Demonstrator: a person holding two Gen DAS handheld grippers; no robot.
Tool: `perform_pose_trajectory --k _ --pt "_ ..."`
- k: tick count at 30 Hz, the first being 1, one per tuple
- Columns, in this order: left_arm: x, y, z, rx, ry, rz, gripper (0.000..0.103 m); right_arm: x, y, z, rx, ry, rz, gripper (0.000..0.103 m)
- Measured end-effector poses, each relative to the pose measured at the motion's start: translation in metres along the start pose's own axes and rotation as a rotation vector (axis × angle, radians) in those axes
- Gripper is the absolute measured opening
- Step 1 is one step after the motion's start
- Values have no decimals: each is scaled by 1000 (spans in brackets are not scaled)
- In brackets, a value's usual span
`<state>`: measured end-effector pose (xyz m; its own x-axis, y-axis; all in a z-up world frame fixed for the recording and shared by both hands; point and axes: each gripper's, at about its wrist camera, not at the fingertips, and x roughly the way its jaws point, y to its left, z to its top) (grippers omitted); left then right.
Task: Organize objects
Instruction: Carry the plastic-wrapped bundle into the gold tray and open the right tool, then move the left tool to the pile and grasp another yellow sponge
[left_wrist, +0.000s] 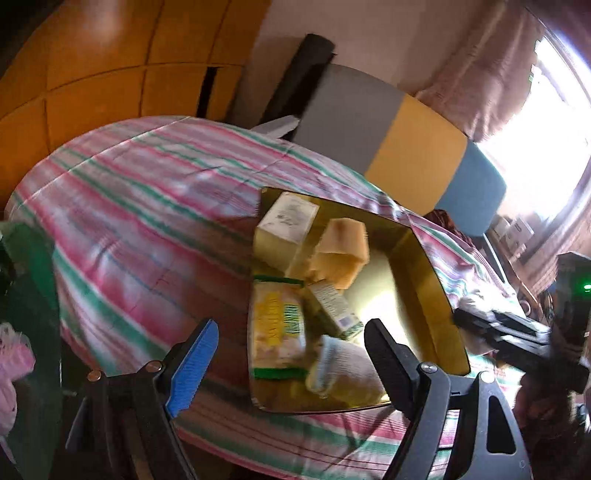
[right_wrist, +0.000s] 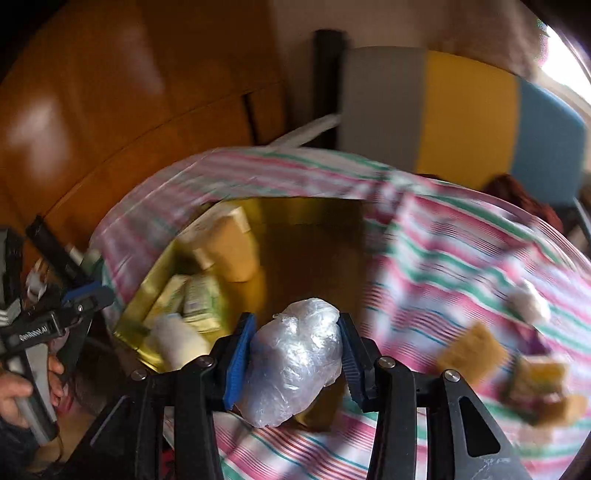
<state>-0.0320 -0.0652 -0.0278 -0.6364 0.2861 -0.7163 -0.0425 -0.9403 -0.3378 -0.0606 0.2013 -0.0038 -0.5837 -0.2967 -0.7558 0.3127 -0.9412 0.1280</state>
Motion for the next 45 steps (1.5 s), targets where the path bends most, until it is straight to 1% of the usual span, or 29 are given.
perform_pose_trajectory --k 1,2,4,6,7,9,10,12,14,15,18,19,20,23,25,29,34,36,38,39,40,42,44,45 --pt "1 4 -1 -14 8 6 82 9 4 2 -7 14 10 46" --pt "3 8 -1 -26 16 8 82 26 13 4 -21 44 18 46" --pt "8 16 -3 -59 44 1 81 51 22 5 -41 83 8 48" --pt "9 19 -4 -74 55 -9 81 78 32 2 -52 146 17 48" --pt "8 20 -5 -74 53 -13 81 86 36 0 -58 166 28 48" --pt "7 19 -4 -63 41 -20 81 92 42 -4 -48 173 68 52" --pt "7 17 -4 -51 36 -19 81 91 43 -5 -38 169 86 54" --pt "8 14 -6 -24 30 -10 82 86 43 -7 -35 147 94 64" --pt "10 10 -7 -7 38 -12 82 80 42 -10 -32 133 117 93" --pt "10 8 -7 3 39 -11 82 78 42 -11 -31 128 119 96" --pt "9 -1 -7 43 37 -7 82 69 42 -13 -30 104 108 98" --pt "8 -5 -7 56 35 -9 82 64 41 -12 -28 95 105 102" --pt "7 -8 -6 66 32 -12 82 59 40 -11 -27 83 102 103" --pt "4 -21 -5 108 25 -15 83 39 36 -11 -26 45 83 103" --pt "4 -29 -6 130 32 -35 83 24 30 -11 -19 11 63 103" --pt "5 -52 -10 209 40 -58 83 -7 6 -18 -2 -45 16 103" --pt "11 -80 -17 274 69 -101 83 -39 -46 -42 61 -47 -92 103" --pt "14 -92 -21 309 84 -116 84 -52 -73 -56 103 -44 -142 103" --pt "17 -108 -26 364 97 -134 84 -63 -97 -67 142 -37 -192 103" --pt "18 -114 -28 384 101 -141 84 -71 -116 -75 174 -34 -227 103" --pt "19 -123 -30 413 110 -158 84 -75 -126 -79 192 -32 -246 103" --pt "19 -140 -31 449 116 -196 84 -89 -157 -90 245 -31 -312 103" --pt "15 -162 -33 508 93 -237 91 -104 -185 -100 303 -45 -371 103" --pt "14 -169 -33 530 78 -250 92 -113 -204 -107 354 -59 -405 103"
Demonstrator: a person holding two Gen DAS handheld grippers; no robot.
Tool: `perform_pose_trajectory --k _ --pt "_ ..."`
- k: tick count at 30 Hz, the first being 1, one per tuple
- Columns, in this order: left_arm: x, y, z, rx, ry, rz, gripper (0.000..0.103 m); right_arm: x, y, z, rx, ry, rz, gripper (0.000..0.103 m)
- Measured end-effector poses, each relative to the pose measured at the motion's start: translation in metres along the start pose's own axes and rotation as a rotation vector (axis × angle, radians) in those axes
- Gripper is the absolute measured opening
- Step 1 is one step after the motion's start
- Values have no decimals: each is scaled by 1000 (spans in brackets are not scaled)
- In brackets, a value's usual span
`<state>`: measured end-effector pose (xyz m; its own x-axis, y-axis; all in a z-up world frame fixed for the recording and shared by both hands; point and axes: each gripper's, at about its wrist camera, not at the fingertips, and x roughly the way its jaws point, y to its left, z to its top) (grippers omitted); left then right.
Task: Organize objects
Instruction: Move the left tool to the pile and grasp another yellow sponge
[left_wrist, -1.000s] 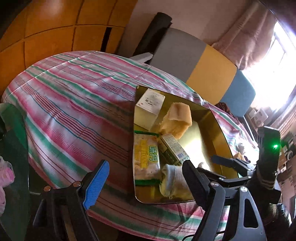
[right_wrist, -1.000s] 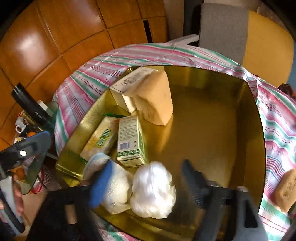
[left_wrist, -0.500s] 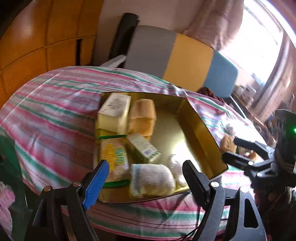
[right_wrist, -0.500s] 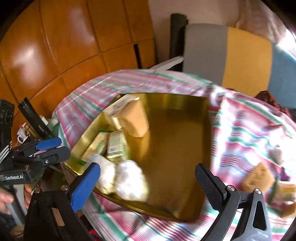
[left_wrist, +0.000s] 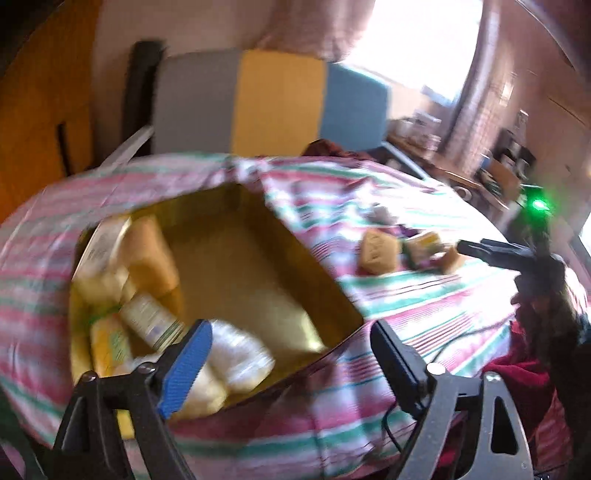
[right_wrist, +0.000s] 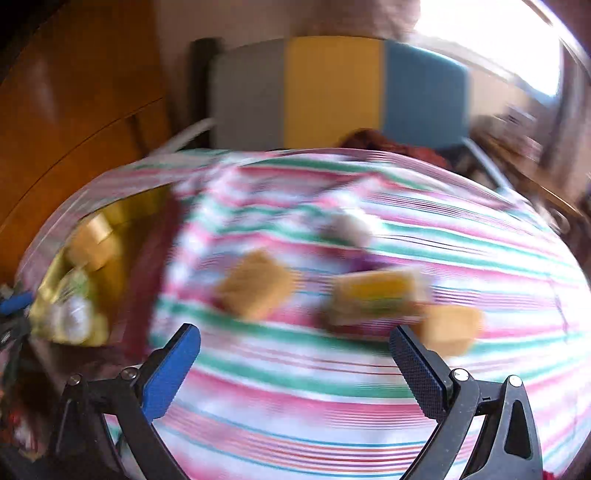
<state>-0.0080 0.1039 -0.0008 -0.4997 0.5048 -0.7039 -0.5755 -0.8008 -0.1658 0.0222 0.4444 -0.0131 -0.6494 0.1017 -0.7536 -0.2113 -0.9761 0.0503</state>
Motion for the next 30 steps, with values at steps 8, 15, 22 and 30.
perform_pose_trajectory --k 8,15,22,30 --pt "37 -64 39 144 34 -68 103 8 -96 -13 392 -26 6 103" --pt "95 -102 60 197 151 -55 103 6 -115 -15 507 -41 31 103" --pt "145 -125 76 237 232 -29 103 2 -128 -19 584 -52 66 103" --pt "203 -136 86 260 314 27 103 -2 -128 -19 602 -66 120 103"
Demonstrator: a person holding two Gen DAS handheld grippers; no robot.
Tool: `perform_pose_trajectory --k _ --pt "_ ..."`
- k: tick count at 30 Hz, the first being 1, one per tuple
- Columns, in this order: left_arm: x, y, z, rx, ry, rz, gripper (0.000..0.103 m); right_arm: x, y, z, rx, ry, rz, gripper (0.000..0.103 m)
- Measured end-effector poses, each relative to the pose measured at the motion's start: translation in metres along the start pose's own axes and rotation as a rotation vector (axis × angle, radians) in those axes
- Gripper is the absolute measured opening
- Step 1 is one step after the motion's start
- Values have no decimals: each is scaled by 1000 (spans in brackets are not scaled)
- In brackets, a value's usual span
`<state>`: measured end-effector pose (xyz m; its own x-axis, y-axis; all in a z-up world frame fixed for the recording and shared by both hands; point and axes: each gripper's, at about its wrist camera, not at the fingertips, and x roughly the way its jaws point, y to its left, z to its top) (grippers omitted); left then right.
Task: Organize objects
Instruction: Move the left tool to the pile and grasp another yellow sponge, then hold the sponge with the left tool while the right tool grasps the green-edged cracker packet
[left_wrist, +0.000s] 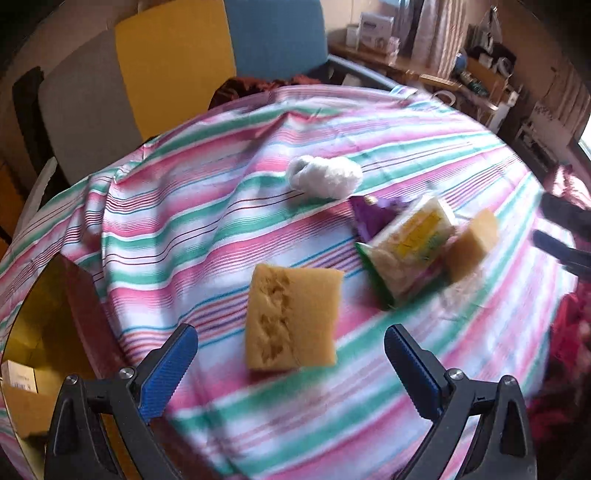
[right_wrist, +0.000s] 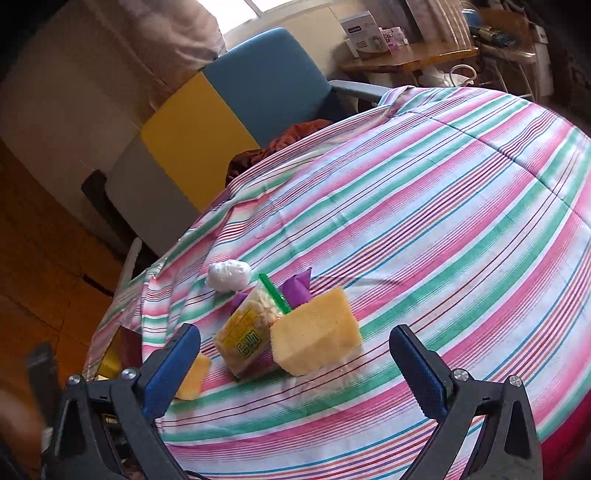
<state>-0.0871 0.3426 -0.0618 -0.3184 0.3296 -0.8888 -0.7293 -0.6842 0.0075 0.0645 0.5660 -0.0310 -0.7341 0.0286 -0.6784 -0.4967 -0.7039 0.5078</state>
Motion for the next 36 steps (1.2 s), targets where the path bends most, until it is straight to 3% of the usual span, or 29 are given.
perform_pose_trajectory --k 4,6,7,8,13,18,24,36 --pt "28 -1 10 -16 55 -1 101 1 0 1 8 6 20 103" --pt "36 -2 9 -20 59 25 66 0 0 1 7 3 24 103" --pt "39 -1 5 -37 68 28 57 0 -1 2 9 -1 24 103" --pt "38 -2 0 -53 49 31 55 -1 -1 2 12 -3 25 103" --pt "18 -13 -38 -49 -14 -23 54 2 -5 3 32 7 26 103" --pt "1 -24 -81 -38 -123 -16 54 4 -3 2 19 18 15 103" --pt "5 -23 -90 2 -222 -30 54 11 -3 0 19 47 5 103" --pt "8 -26 -87 6 -247 -24 55 17 7 -2 -19 66 31 103"
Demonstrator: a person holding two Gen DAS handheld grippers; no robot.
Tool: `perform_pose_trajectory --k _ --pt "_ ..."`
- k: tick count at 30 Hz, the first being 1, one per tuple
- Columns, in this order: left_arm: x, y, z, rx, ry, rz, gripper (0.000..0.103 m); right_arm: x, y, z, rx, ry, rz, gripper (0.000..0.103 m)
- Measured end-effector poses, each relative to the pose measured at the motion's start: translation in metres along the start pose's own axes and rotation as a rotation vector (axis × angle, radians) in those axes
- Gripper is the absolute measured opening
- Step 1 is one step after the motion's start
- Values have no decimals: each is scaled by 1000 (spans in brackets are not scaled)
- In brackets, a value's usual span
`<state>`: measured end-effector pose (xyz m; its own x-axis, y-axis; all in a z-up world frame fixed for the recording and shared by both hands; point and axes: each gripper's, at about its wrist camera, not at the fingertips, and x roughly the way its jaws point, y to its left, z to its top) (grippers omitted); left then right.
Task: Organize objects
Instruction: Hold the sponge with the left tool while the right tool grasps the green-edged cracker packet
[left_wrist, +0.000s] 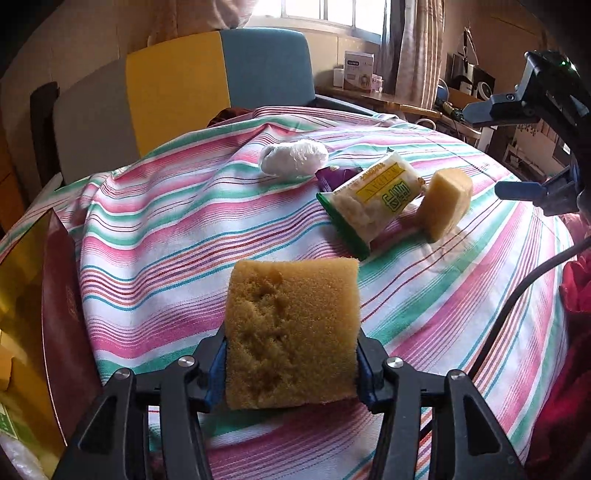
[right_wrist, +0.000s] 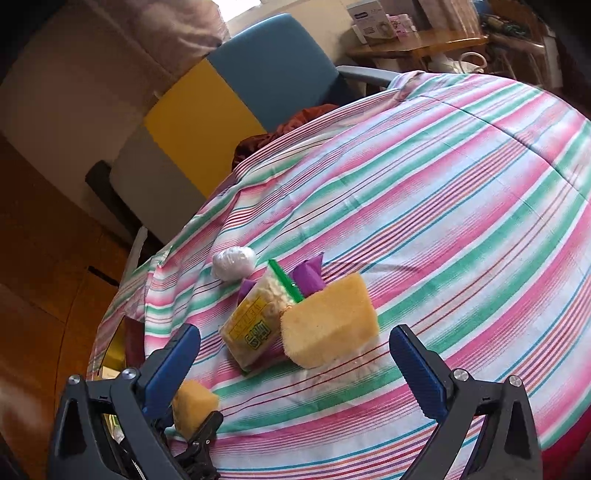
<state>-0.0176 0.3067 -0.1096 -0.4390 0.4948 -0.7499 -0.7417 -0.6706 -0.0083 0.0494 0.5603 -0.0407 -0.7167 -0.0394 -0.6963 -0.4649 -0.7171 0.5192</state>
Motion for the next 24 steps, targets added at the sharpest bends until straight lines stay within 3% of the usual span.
perform_pose_trajectory --k 5,10,18,21,24 --pt "0 0 -1 0 -6 0 55 8 20 2 -72 32 12 103" --pt "-1 0 -1 -1 -11 -1 55 34 70 23 -275 78 10 103" --pt "0 0 -2 -2 -20 -2 55 108 129 45 -575 209 -82 87" --pt "0 0 -2 -5 -22 -6 55 132 135 50 -604 248 -116 87" --pt "0 0 -2 -6 -25 -7 55 138 128 52 -571 287 -90 87"
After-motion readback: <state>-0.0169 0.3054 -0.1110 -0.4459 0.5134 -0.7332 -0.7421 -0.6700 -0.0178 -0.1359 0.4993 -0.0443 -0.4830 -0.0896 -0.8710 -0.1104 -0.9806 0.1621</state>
